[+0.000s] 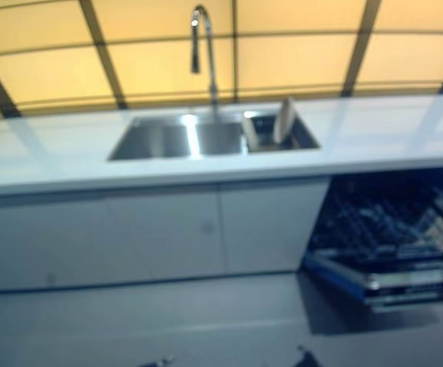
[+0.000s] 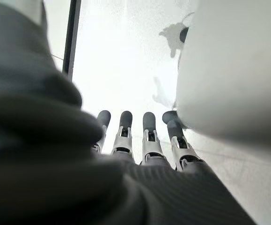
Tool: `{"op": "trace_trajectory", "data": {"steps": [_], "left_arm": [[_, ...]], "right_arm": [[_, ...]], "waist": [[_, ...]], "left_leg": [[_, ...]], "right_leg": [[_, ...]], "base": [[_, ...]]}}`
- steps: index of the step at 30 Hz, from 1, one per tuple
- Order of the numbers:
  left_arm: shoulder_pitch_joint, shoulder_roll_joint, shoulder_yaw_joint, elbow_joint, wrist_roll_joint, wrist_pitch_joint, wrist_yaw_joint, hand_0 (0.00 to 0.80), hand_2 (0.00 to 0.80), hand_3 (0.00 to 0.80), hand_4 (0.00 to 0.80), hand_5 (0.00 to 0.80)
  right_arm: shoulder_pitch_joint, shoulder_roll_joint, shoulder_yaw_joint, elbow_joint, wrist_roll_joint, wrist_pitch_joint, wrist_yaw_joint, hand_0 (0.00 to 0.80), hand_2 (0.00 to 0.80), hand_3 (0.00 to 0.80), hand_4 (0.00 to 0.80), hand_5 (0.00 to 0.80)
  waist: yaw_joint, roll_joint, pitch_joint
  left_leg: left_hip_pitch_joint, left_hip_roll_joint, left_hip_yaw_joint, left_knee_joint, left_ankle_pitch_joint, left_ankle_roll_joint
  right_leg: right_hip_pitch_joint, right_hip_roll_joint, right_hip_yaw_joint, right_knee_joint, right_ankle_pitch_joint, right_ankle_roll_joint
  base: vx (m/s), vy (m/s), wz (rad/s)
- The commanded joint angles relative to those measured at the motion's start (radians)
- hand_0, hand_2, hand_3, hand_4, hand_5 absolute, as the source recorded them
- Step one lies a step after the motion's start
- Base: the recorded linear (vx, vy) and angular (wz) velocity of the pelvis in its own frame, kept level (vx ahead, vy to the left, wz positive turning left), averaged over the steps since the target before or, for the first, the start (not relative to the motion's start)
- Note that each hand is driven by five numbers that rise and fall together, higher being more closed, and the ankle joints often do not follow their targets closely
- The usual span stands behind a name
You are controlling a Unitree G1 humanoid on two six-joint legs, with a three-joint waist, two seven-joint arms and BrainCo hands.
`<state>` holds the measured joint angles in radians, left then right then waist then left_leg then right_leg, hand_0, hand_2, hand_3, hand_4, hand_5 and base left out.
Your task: Take plates into dishwasher
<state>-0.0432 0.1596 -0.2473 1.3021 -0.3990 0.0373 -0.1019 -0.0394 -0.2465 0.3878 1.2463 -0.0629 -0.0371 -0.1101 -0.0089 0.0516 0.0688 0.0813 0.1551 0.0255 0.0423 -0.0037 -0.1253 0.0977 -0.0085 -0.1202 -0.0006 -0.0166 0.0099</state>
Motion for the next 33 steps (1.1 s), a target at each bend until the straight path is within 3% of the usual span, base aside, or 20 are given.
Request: {"op": "trace_trajectory", "data": {"steps": [1, 3, 4, 7, 9, 12, 14, 16, 19, 22, 27, 30, 32, 33], "left_arm": [[-0.026, -0.003, 0.044, 0.035, -0.09, -0.023, 0.005, 0.0, 0.0, 0.0, 0.0, 0.0], [-0.018, -0.001, 0.065, 0.032, -0.098, -0.034, 0.006, 0.0, 0.0, 0.0, 0.0, 0.0], [-0.012, -0.001, 0.074, 0.03, -0.098, -0.037, 0.001, 0.0, 0.0, 0.0, 0.0, 0.0], [-0.005, -0.002, 0.062, 0.03, -0.096, -0.026, -0.005, 0.0, 0.0, 0.0, 0.0, 0.0], [0.003, -0.008, 0.059, 0.034, -0.079, -0.021, -0.006, 0.0, 0.0, 0.0, 0.0, 0.0], [0.012, -0.023, 0.069, 0.04, -0.095, -0.025, -0.001, 0.0, 0.0, 0.0, 0.0, 0.0], [0.012, -0.016, 0.092, 0.046, -0.086, -0.023, 0.009, 0.0, 0.0, 0.0, 0.0, 0.0], [0.008, -0.007, 0.096, 0.054, -0.055, -0.042, 0.026, 0.0, 0.0, 0.0, 0.0, 0.0], [-0.018, 0.018, 0.072, 0.037, -0.061, -0.037, 0.024, 0.0, 0.0, 0.0, 0.0, 0.0], [-0.042, 0.022, 0.048, 0.039, -0.054, -0.024, 0.028, 0.0, 0.0, 0.0, 0.0, 0.0], [-0.056, 0.018, 0.039, 0.047, -0.05, 0.002, 0.009, 0.0, 0.0, 0.0, 0.0, 0.0], [-0.055, 0.028, 0.049, 0.055, -0.043, 0.0, 0.024, 0.0, 0.0, 0.0, 0.0, 0.0], [-0.049, 0.04, 0.05, 0.057, -0.007, 0.011, 0.025, 0.0, 0.0, 0.0, 0.0, 0.0], [-0.046, 0.046, 0.051, 0.058, 0.002, 0.016, 0.026, 0.0, 0.0, 0.0, 0.0, 0.0]], "right_arm": [[-0.072, 0.051, 0.02, 0.028, 0.021, -0.004, 0.033, 0.0, 0.0, 0.0, 0.0, 0.0], [-0.069, 0.041, 0.018, 0.027, 0.022, -0.01, 0.047, 0.0, 0.0, 0.0, 0.0, 0.0], [-0.073, 0.035, 0.014, 0.034, 0.029, -0.009, 0.076, 0.0, 0.0, 0.0, 0.0, 0.0], [-0.074, 0.03, 0.01, 0.047, 0.035, -0.026, 0.102, 0.0, 0.0, 0.0, 0.0, 0.0], [-0.069, 0.032, 0.01, 0.053, 0.035, -0.032, 0.096, 0.0, 0.0, 0.0, 0.0, 0.0], [-0.061, 0.029, 0.001, 0.052, 0.014, -0.042, 0.098, 0.0, 0.0, 0.0, 0.0, 0.0], [-0.059, 0.042, -0.003, 0.063, -0.013, -0.038, 0.097, 0.0, 0.0, 0.0, 0.0, 0.0], [-0.052, 0.047, -0.011, 0.054, -0.022, -0.026, 0.1, 0.0, 0.0, 0.0, 0.0, 0.0], [-0.052, 0.074, -0.005, 0.056, -0.024, -0.05, 0.108, 0.0, 0.0, 0.0, 0.0, 0.0], [-0.062, 0.088, 0.001, 0.057, 0.004, -0.046, 0.095, 0.0, 0.0, 0.0, 0.0, 0.0], [-0.078, 0.095, -0.005, 0.039, 0.024, -0.044, 0.063, 0.0, 0.0, 0.0, 0.0, 0.0], [-0.073, 0.086, -0.029, 0.026, 0.021, -0.067, 0.002, 0.0, 0.0, 0.0, 0.0, 0.0], [-0.07, 0.075, -0.037, 0.015, 0.026, -0.078, -0.008, 0.0, 0.0, 0.0, 0.0, 0.0], [-0.07, 0.069, -0.033, 0.012, 0.034, -0.082, -0.013, 0.0, 0.0, 0.0, 0.0, 0.0]], "waist": [[0.014, -0.115, 0.088], [0.042, -0.094, 0.111], [0.057, -0.07, 0.12], [0.107, -0.029, 0.126], [0.132, -0.031, 0.122], [0.142, -0.027, 0.098], [0.139, -0.035, 0.071], [0.144, -0.043, 0.063], [0.137, -0.065, 0.04], [0.138, -0.068, 0.025], [0.147, -0.087, 0.008], [0.136, -0.093, -0.009], [0.1, -0.073, 0.003], [0.079, -0.063, 0.013]], "left_leg": [[-0.129, -0.063, 0.007, 0.333, 0.109, 0.107], [-0.218, -0.132, -0.013, 0.328, 0.149, 0.099], [-0.24, -0.143, -0.004, 0.252, 0.193, 0.082], [-0.318, -0.13, 0.017, 0.0, 0.325, 0.046], [-0.359, -0.13, 0.02, -0.097, 0.353, 0.034], [-0.377, -0.104, 0.068, -0.093, 0.337, 0.04], [-0.34, -0.088, 0.13, -0.08, 0.272, 0.064], [-0.345, -0.103, 0.119, -0.04, 0.254, 0.074], [-0.274, -0.129, 0.119, -0.059, 0.207, 0.12], [-0.261, -0.147, 0.099, -0.075, 0.203, 0.14], [-0.291, -0.188, 0.082, -0.025, 0.167, 0.173], [-0.265, -0.221, 0.085, -0.032, 0.14, 0.206], [-0.206, -0.227, 0.064, -0.04, 0.119, 0.216], [-0.172, -0.225, 0.049, -0.044, 0.11, 0.213]], "right_leg": [[0.011, -0.039, 0.037, 0.047, 0.029, -0.034], [0.034, -0.022, 0.063, 0.053, 0.017, -0.029], [0.057, -0.002, 0.078, 0.053, 0.002, -0.023], [0.149, 0.032, 0.111, 0.031, -0.04, -0.022], [0.202, 0.027, 0.132, 0.031, -0.075, -0.023], [0.249, 0.009, 0.145, 0.062, -0.151, -0.015], [0.271, -0.028, 0.113, 0.101, -0.176, 0.009], [0.282, -0.047, 0.105, 0.127, -0.162, 0.024], [0.237, -0.097, 0.051, 0.146, -0.064, 0.071], [0.223, -0.11, 0.031, 0.146, -0.048, 0.076], [0.208, -0.125, 0.041, 0.147, -0.012, 0.083], [0.139, -0.155, 0.052, 0.349, 0.156, 0.107], [0.006, -0.137, 0.06, 0.495, 0.174, 0.097], [-0.066, -0.126, 0.05, 0.499, 0.166, 0.087]], "base": [[0.131, -0.112, -0.18], [0.24, 0.0, -0.25], [0.337, 0.088, -0.37], [0.494, 0.098, -0.45], [0.502, 0.125, -0.44], [0.413, 0.18, -0.06], [0.428, 0.175, 0.08], [0.352, 0.103, 0.11], [0.251, 0.086, -0.39], [0.152, 0.079, -0.24], [0.124, 0.098, 0.06], [0.185, 0.171, 0.0], [0.272, 0.168, 0.04], [0.238, 0.093, 0.29]]}}
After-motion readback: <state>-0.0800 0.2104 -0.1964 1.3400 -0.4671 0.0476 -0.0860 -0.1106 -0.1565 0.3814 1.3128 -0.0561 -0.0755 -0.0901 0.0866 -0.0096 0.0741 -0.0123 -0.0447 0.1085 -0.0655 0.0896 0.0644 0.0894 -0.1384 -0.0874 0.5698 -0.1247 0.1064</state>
